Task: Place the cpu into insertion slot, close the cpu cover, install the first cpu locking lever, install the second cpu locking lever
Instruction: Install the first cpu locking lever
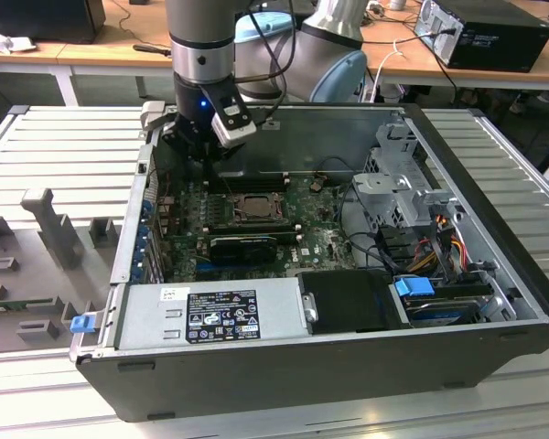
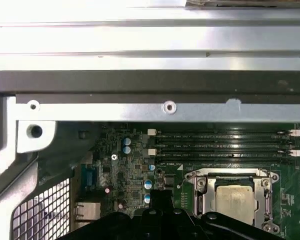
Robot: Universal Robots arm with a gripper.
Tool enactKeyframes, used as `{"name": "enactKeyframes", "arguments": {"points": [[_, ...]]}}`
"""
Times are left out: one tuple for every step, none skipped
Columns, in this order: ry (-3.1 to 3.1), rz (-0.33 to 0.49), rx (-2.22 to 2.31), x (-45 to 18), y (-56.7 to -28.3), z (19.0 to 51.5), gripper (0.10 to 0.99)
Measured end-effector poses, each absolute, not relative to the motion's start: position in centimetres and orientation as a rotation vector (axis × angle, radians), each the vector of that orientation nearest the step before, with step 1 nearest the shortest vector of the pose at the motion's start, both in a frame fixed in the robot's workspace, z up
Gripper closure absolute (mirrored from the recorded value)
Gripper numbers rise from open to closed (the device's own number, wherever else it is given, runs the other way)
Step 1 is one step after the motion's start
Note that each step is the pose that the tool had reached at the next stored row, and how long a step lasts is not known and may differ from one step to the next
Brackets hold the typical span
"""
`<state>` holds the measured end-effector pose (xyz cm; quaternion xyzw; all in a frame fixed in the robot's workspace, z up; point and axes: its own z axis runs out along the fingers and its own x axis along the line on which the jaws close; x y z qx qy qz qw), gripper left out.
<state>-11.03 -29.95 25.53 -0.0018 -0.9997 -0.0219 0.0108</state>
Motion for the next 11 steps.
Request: {"name": "enactKeyframes", "arguments": {"points": [[-3.119, -0.07, -0.006, -11.03, -29.88, 25.47, 0.98], [-3.119, -0.071, -0.006, -11.03, -29.83, 25.41, 0.98], [-3.119, -0.072, -0.005, -11.04, -29.79, 25.35, 0.98], [-3.119, -0.072, -0.005, -11.04, -29.79, 25.34, 0.98], [-3.119, -0.072, -0.004, -11.04, -29.79, 25.33, 0.98], [-3.119, -0.072, -0.004, -11.04, -29.77, 25.31, 0.98], [-3.119, -0.072, -0.004, -11.05, -29.75, 25.3, 0.98], [-3.119, -0.072, -0.004, -11.04, -29.73, 25.3, 0.98], [-3.119, -0.072, -0.003, -11.04, -29.72, 25.3, 0.98], [-3.119, -0.072, -0.003, -11.03, -29.68, 25.29, 0.98], [-3.119, -0.072, -0.003, -11.03, -29.62, 25.29, 0.98]]}}
